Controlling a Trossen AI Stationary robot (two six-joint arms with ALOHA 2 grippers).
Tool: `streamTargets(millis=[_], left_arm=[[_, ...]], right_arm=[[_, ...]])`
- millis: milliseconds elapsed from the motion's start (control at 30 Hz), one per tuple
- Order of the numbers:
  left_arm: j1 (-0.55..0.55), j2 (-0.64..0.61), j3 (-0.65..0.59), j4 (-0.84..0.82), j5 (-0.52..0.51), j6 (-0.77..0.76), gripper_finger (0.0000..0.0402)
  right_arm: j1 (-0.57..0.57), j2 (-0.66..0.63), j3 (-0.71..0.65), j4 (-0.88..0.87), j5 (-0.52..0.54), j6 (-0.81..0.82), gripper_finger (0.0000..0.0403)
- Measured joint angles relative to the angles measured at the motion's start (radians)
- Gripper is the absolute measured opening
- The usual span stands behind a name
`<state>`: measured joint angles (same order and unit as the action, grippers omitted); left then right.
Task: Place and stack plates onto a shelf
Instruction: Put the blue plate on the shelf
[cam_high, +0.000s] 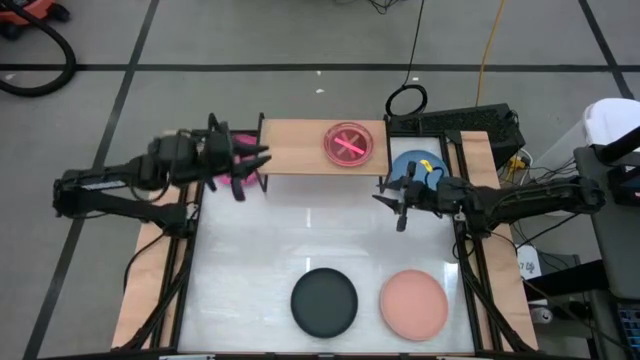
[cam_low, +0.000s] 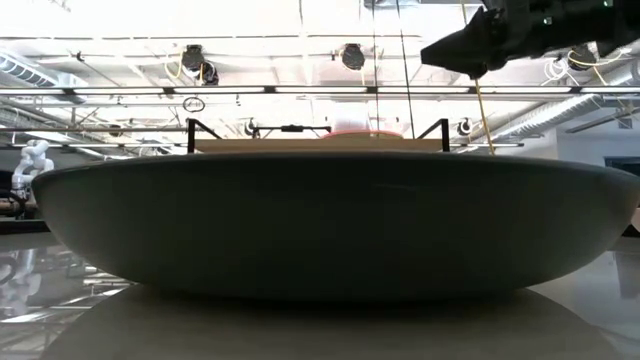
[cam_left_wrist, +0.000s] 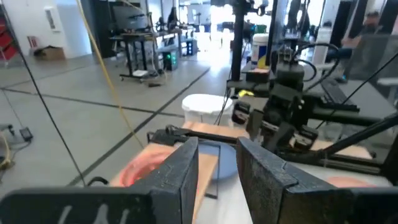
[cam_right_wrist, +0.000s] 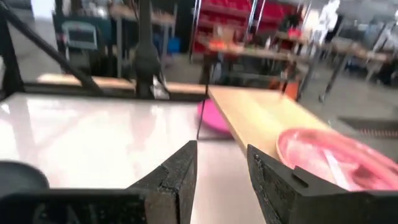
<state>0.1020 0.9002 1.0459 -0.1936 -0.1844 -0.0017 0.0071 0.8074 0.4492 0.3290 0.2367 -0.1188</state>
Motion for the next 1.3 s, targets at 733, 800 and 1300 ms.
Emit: streamTargets(millis=[733,800,1300], left_arm=[[-0.246,-0.03,-0.721,1.062,-0.108,0.003,0.0115],[-0.239,-0.026,-0.721,1.062,-0.109,0.021,0.0115],[-0.191,-0.024,-0.72,0.906,-0.209,0.014,0.0115]], right_arm=[[-0.007,0.049,0.379,-0.807,-0.132,0.06,0.0122],[-0.006,0.054,0.364,-0.774,-0.179,0.056,0.0122],[-0.034,0.171,0.233,-0.706,-0.004,0.188,0.0122]])
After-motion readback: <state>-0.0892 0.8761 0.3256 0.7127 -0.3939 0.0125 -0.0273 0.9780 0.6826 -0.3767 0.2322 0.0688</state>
